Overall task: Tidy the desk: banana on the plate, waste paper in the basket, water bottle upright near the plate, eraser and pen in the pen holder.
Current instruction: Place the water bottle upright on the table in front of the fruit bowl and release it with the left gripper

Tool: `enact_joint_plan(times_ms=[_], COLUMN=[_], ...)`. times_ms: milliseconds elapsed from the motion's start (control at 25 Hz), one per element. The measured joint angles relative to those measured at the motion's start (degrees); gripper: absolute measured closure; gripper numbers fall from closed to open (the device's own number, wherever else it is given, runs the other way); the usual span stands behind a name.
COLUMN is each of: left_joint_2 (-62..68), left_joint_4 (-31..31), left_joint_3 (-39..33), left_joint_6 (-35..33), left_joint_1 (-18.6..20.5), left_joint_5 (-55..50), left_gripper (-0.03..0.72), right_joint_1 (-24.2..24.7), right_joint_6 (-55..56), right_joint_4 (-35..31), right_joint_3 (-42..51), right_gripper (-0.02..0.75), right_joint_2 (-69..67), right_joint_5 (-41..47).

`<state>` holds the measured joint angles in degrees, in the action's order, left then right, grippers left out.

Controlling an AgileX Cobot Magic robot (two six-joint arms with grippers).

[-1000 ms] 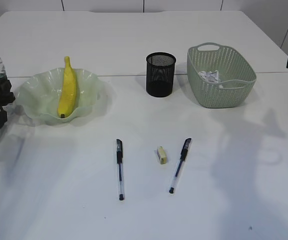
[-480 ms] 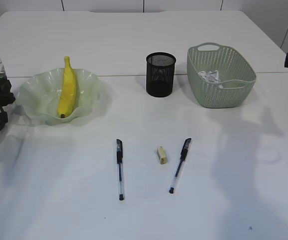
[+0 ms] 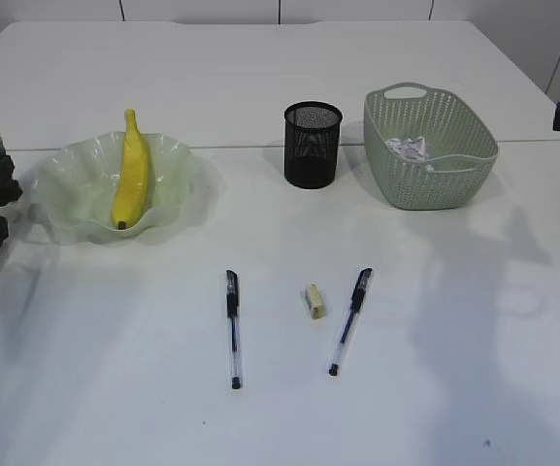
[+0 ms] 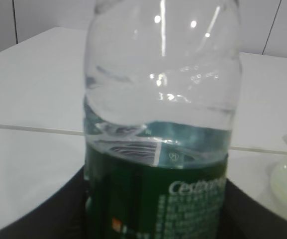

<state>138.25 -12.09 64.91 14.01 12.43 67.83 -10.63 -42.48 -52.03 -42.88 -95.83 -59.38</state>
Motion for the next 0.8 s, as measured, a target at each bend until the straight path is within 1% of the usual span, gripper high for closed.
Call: enact_joint_plan(times_ms=[600,800], left_joint_2=[0.04,0.04], left_joint_4=[0.0,-1.55], left_joint_3=[0.0,0.0], left_joint_6=[0.0,0.0], left_joint_1=[1.25,1.25], left_joint_5=[0.09,0.09], left_gripper=[0.315,0.315], right_joint_1=[0.0,0.0], right_joint_6=[0.0,0.0], right_joint_4=[0.0,0.0], right_joint_3=[0.0,0.0], right_gripper=[0.15,0.15], right_joint_2=[0.0,0.0], right_joint_5=[-0.03,-0.13])
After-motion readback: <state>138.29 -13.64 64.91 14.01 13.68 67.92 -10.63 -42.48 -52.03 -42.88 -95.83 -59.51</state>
